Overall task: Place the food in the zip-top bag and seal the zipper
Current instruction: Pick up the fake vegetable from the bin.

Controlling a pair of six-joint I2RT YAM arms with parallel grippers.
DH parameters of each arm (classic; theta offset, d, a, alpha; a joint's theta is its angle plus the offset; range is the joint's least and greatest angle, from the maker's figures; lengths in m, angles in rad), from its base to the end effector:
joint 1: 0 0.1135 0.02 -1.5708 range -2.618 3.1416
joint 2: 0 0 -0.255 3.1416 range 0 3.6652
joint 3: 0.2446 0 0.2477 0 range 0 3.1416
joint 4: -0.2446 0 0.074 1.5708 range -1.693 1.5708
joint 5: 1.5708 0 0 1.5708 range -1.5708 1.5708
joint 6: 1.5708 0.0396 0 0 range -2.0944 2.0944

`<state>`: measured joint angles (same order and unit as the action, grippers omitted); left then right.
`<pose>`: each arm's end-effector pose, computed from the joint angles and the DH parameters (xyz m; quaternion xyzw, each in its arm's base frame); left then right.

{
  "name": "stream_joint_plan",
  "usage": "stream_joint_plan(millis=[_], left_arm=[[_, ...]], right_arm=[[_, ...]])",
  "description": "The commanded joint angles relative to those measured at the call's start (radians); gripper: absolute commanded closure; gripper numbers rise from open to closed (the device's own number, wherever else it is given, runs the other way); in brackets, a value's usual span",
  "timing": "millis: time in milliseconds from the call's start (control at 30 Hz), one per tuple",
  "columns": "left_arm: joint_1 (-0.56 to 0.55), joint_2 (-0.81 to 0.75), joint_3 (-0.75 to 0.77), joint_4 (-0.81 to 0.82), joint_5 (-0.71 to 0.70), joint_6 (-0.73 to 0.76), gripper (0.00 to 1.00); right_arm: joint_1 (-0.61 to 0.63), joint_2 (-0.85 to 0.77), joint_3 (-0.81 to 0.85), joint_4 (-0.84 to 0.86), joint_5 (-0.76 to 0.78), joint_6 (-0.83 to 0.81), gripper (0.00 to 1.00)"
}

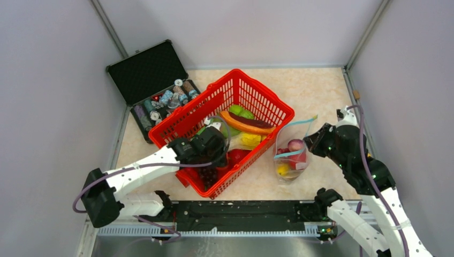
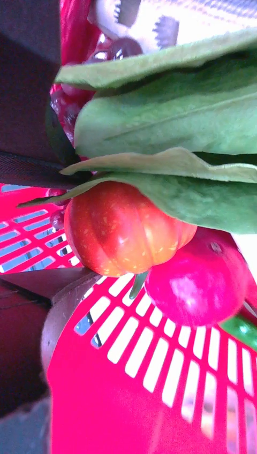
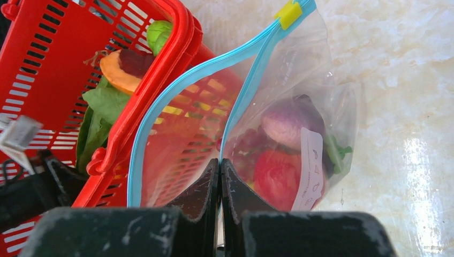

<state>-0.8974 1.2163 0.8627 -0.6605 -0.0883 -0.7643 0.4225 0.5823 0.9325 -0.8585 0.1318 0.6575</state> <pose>0.1509 -0.1836 0.2294 0.0518 0.9593 -0.1741 0.2164 0.1035 0.0408 0.3374 0.1340 0.8505 0.2112 0.4628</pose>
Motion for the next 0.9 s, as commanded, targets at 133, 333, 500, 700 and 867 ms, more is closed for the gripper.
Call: stream_joint_plan(millis=[133, 333, 500, 700, 867], left_arm=[[0.001, -0.132, 0.096, -0.044, -0.101, 0.077, 0.66], [0.004, -0.193, 0.091, -0.017, -0.227, 0.089, 0.63], [0.009, -0.208, 0.138, 0.013, -0.270, 0.129, 0.63], [0.011, -0.233, 0.198, 0.018, -0.287, 0.181, 0.61], [0.015, -0.265, 0.209, 0.074, -0.309, 0.221, 0.64]], right_arm=[[-0.002, -0.012, -0.009, 0.033, 0.012, 0.016, 1.00], [-0.002, -0.013, -0.011, 0.033, 0.014, 0.022, 1.00], [-0.002, -0.008, -0.008, 0.036, 0.017, 0.021, 1.00], [-0.002, -0.003, -0.006, 0.036, 0.016, 0.021, 1.00], [-0.002, -0.004, -0.010, 0.042, 0.010, 0.027, 1.00]])
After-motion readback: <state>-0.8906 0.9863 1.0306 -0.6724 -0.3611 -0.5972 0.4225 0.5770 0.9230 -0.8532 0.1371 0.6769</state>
